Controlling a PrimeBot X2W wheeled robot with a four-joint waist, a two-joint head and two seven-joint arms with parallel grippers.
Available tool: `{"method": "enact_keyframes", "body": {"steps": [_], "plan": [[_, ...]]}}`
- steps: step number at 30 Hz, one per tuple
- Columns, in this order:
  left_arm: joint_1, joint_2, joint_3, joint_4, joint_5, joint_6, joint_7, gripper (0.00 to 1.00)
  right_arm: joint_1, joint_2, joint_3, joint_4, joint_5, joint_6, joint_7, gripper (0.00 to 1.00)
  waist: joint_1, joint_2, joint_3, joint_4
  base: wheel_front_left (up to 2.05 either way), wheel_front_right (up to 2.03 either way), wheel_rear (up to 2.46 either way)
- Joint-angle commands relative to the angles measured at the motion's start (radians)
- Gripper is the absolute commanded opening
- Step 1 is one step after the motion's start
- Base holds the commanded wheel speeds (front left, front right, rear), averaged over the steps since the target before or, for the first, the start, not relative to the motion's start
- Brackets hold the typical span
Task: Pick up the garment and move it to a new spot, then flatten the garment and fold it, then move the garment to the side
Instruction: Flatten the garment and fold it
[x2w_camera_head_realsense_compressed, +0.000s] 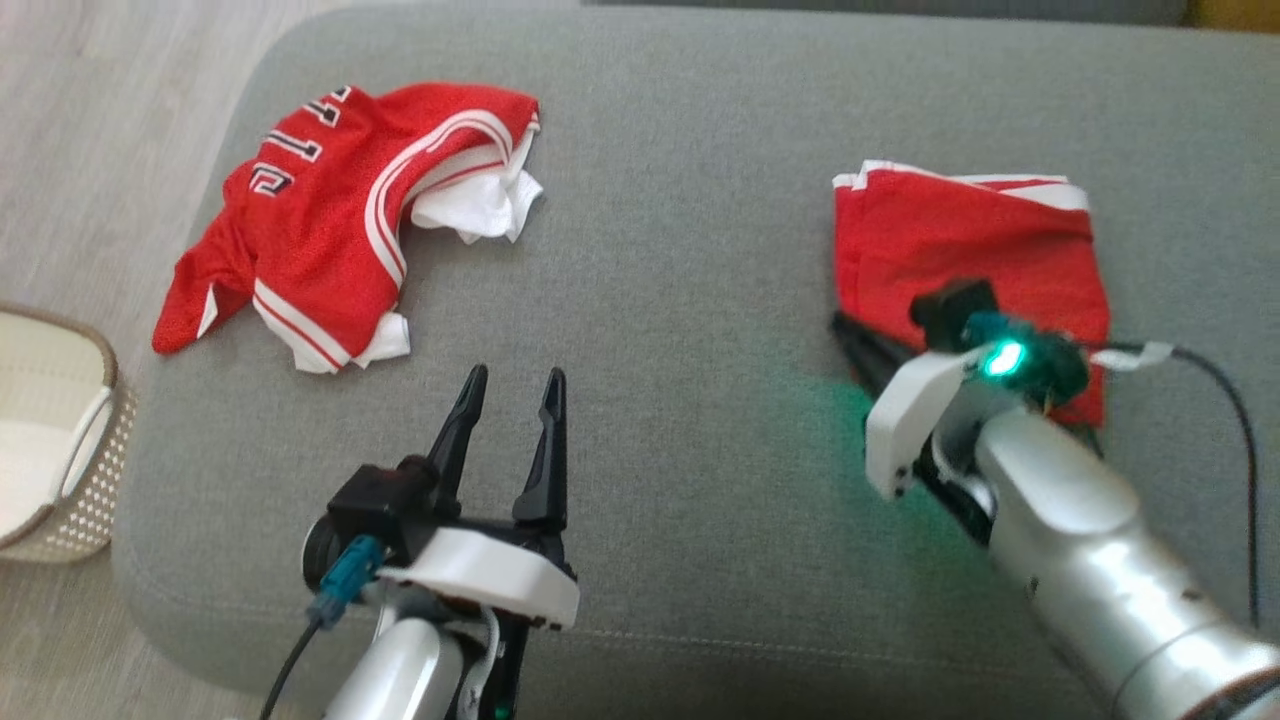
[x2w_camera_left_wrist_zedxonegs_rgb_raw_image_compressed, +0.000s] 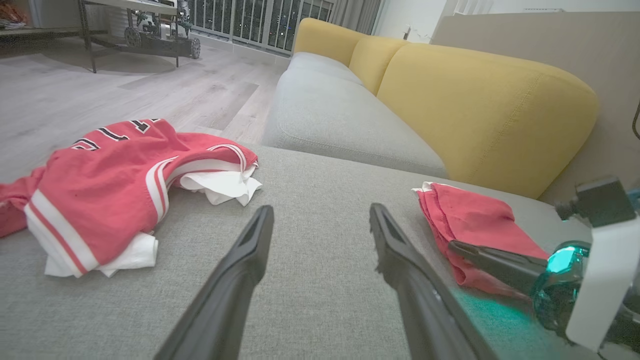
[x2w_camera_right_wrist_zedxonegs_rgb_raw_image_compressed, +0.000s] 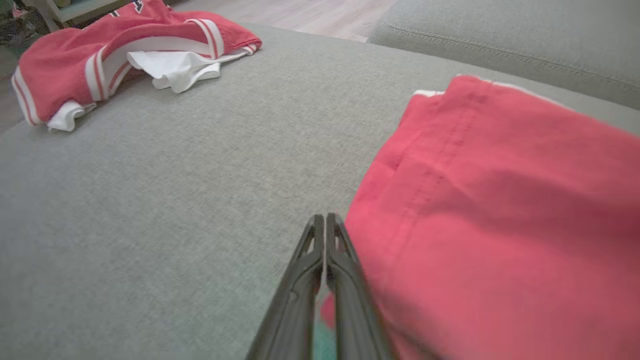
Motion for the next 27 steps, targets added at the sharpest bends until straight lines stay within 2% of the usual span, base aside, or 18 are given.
{"method": "enact_keyframes", "body": {"steps": [1,2,7,10,15,21,27], "plan": [[-0.003,0.009,0.038,-0.028,0.005,0.001,-0.012,1.00,0.035,0.010,0.010,-0.044,0.018,0.000,-0.014,0.82,0.0000,0.0000,-0.029,-0.011,0.00,0.00,0.00],[0.003,0.013,0.041,-0.027,0.004,0.003,-0.012,1.00,0.046,0.009,0.002,-0.056,0.024,0.000,-0.022,1.00,0.0000,0.0000,-0.042,-0.017,0.00,0.00,0.00],[0.033,0.020,0.064,-0.027,-0.002,0.027,-0.012,1.00,0.105,0.002,-0.058,-0.110,0.034,0.000,-0.050,1.00,0.0000,0.0000,-0.091,-0.043,0.00,0.00,0.00],[0.054,0.025,0.085,-0.033,-0.005,0.040,-0.012,1.00,0.158,-0.020,-0.142,-0.168,-0.002,0.000,-0.059,1.00,0.0000,0.0000,-0.128,-0.066,0.00,0.00,0.00],[0.091,0.032,0.134,-0.063,0.018,0.065,-0.012,1.00,0.320,-0.016,-0.384,-0.434,-0.121,0.000,-0.060,1.00,0.0000,0.0000,-0.169,-0.105,0.00,0.00,0.00],[0.139,0.028,0.182,-0.098,0.069,0.054,-0.012,1.00,0.552,0.036,-0.575,-0.737,-0.220,0.000,-0.061,1.00,0.0000,0.0000,-0.195,-0.136,0.00,0.00,0.00],[0.192,0.016,0.228,-0.126,0.156,0.031,-0.012,1.00,0.711,0.064,-0.601,-0.836,-0.251,0.000,-0.061,1.00,0.0000,0.0000,-0.217,-0.161,0.00,0.00,0.00]]}}
